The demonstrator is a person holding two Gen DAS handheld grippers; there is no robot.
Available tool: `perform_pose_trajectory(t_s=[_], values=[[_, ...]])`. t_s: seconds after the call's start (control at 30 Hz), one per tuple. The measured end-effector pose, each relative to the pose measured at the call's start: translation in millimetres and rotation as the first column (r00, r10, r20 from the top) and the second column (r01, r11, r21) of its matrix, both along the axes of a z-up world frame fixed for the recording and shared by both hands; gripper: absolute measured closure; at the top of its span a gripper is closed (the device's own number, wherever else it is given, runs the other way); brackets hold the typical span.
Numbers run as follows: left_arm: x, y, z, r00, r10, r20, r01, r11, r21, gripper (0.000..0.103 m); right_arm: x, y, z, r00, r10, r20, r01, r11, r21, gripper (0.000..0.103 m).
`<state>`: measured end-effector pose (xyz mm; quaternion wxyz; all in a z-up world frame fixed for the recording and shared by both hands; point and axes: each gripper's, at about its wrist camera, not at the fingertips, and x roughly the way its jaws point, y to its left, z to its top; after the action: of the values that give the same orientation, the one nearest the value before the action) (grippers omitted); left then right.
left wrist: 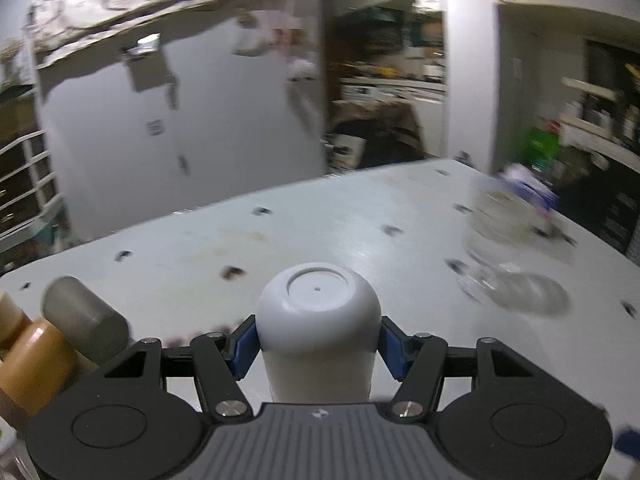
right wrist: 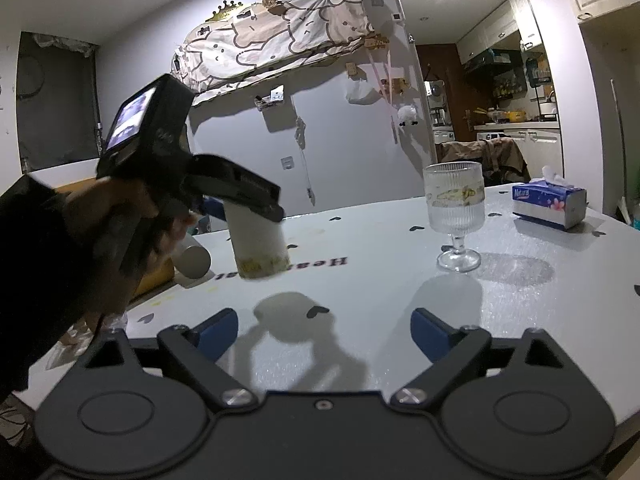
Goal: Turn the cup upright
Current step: 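Close the left gripper around the white cup and lift it, then grasp the white cup with the right gripper while the left gripper releases it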
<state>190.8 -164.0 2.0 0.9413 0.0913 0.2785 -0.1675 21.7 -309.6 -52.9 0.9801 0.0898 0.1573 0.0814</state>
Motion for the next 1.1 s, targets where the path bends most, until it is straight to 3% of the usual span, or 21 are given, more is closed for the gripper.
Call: perform_pose_trajectory(t_s=[0.13, 0.33, 0.57, 0.8, 0.87, 1.1], values=[[-33, -10, -12, 0.995, -0.094, -0.024, 0.094, 0.996, 0.002, 0.041, -8, 5, 2, 1.000, 0.017, 0.007, -0.017, 1.000, -0.024, 0.015], [-59, -9, -21, 0.984, -0.168, -0.059, 0.167, 0.986, -0.022, 0.041, -5, 11, -5, 0.997, 0.062, -0.047, -0.064, 0.997, -0.052, 0.033], [-57, -4, -27, 0.978, -0.175, -0.109, 0.169, 0.984, -0.063, 0.034, 2, 18, -19, 0.982, 0.165, -0.093, -0.164, 0.986, 0.018, 0.067], [-53, 1, -12, 0.981, -0.180, -0.072, 0.169, 0.976, -0.137, 0.035, 18, 33, -33, 0.961, 0.223, -0.162, -0.215, 0.975, 0.064, 0.096], [-53, 0, -11, 0.978, -0.194, -0.073, 0.184, 0.974, -0.129, 0.041, 23, 37, -35, 0.954, 0.240, -0.180, -0.229, 0.970, 0.080, 0.097], [-72, 15, -9, 0.979, -0.197, -0.043, 0.189, 0.971, -0.146, 0.041, 39, 40, -43, 0.950, 0.233, -0.205, -0.205, 0.967, 0.151, 0.100]])
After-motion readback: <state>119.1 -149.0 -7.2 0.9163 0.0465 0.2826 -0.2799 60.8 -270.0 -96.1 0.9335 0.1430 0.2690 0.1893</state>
